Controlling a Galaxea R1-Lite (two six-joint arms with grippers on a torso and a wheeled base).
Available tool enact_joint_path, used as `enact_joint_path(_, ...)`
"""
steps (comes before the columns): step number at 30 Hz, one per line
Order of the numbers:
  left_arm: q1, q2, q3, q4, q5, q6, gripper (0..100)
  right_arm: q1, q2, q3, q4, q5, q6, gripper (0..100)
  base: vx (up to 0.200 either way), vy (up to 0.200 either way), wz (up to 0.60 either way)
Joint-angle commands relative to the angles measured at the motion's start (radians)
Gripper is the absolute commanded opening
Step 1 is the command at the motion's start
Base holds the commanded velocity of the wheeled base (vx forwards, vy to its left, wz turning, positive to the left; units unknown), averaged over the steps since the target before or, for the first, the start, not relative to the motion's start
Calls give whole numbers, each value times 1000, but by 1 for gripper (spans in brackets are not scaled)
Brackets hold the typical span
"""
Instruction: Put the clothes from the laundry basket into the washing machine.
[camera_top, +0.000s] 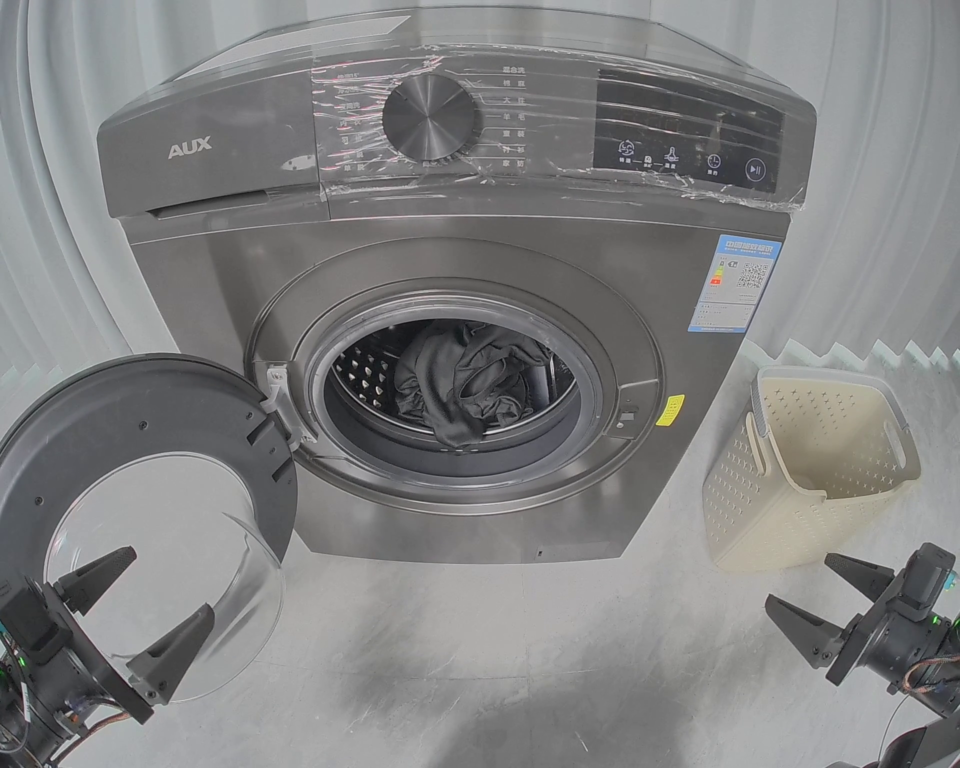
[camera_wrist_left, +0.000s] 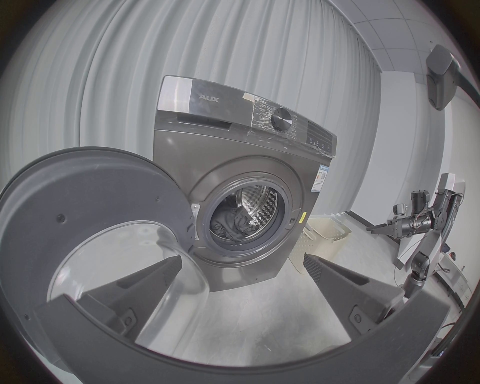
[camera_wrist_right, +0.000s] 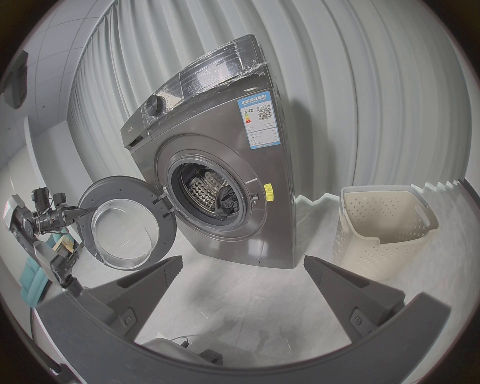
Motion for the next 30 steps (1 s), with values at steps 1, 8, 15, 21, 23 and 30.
enact_joint_path(1,51,-77,10,34,-2,2,100,-22,-1,8,-3,-2,-17,100,-200,0,0)
enact_joint_path(8,110,-218,33,122,-2,7,100,-145,-195,14,24,2,-139,100,-86,0,0)
enact_joint_path(15,128,-417,44,301,-2,13,100,-266,-385,17,190,5,-198,100,0,0,0)
enact_joint_path(21,197,-480,69,323,-4,13,100,-358,-463,17,251,11,-205,100,-67,0,0)
enact_joint_path(23,223,-509,69,343,-7,13,100,-384,-478,17,265,21,-205,100,-200,0,0)
enact_joint_path(30,335,-646,70,504,-13,44,100,-448,-638,17,429,31,-204,100,-57,0,0)
